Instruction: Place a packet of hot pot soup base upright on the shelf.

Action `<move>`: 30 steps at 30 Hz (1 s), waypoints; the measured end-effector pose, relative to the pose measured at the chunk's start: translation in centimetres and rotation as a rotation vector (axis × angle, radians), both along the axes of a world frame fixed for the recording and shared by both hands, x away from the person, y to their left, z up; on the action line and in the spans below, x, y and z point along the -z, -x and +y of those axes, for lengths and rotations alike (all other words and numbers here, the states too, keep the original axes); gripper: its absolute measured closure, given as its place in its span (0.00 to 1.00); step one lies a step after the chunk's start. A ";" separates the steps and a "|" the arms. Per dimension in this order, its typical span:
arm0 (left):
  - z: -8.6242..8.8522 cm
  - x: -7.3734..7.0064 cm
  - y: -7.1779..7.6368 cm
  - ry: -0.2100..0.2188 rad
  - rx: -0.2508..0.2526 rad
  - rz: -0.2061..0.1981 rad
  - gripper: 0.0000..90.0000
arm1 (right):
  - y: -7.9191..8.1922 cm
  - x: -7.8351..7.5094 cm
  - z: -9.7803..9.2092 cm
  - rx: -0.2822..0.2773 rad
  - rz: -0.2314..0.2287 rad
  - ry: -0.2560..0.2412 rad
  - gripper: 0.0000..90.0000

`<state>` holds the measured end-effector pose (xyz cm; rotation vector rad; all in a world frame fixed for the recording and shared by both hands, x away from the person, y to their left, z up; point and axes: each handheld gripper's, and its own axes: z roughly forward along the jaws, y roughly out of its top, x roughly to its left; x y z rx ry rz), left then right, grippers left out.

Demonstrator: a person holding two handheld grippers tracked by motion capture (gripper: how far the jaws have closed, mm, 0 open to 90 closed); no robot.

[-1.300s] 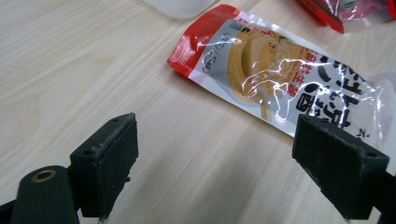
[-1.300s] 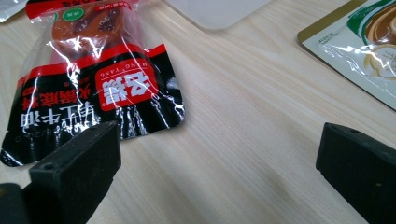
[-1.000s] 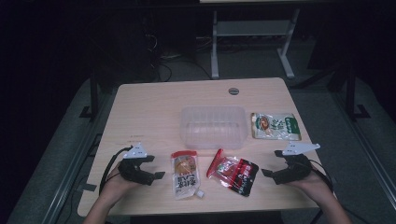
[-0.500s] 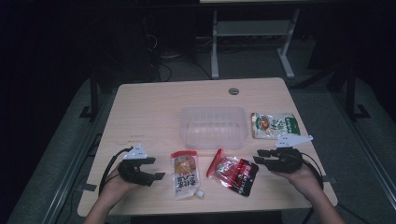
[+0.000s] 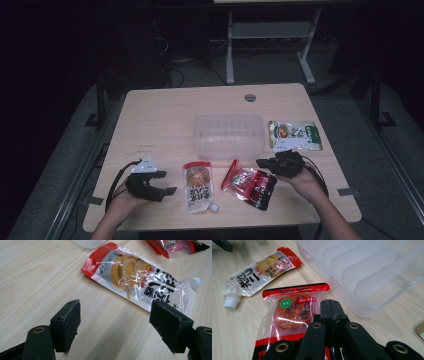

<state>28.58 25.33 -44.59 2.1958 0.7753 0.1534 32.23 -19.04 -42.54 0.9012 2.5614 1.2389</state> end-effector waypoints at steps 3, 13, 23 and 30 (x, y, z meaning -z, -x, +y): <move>-0.1 0.0 0.0 0.001 -0.001 0.005 0.27 | -0.3 0.1 0.6 -0.018 0.004 0.002 1.00; -0.5 0.2 0.1 0.011 0.014 0.005 0.27 | -2.1 1.1 4.2 -0.085 0.003 0.042 1.00; -0.6 0.3 0.1 0.014 0.026 0.012 0.27 | -2.2 2.3 5.0 -0.087 0.019 0.101 1.00; -0.6 0.3 0.1 0.017 0.023 0.020 0.27 | -2.3 2.6 5.2 -0.091 0.019 0.108 1.00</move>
